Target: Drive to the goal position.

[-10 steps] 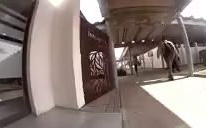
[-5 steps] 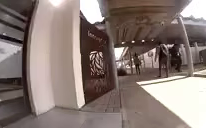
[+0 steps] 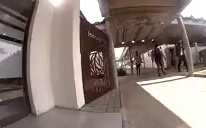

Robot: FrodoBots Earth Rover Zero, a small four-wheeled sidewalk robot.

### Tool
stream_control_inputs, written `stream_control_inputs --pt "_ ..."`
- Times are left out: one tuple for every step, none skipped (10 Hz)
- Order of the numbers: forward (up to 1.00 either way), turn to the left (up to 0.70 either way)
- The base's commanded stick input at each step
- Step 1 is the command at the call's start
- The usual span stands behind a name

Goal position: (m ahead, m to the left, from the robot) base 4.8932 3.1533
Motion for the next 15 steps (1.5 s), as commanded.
stream_control_inputs --pt "0.50 -0.50" --pt "0.50 -0.50" --pt "0.50 -0.50" --pt "0.50 -0.50" --pt "0.50 -0.50" --pt "0.50 -0.50" --pt "0.50 -0.50" --pt "0.50 -0.50" --pt "0.50 -0.50" --pt "0.50 -0.50" --pt "0.31 -0.50" --pt "0.07 -0.50" --pt "0.00 0.00" --pt "0.00 0.00" --pt "-0.50 0.00"
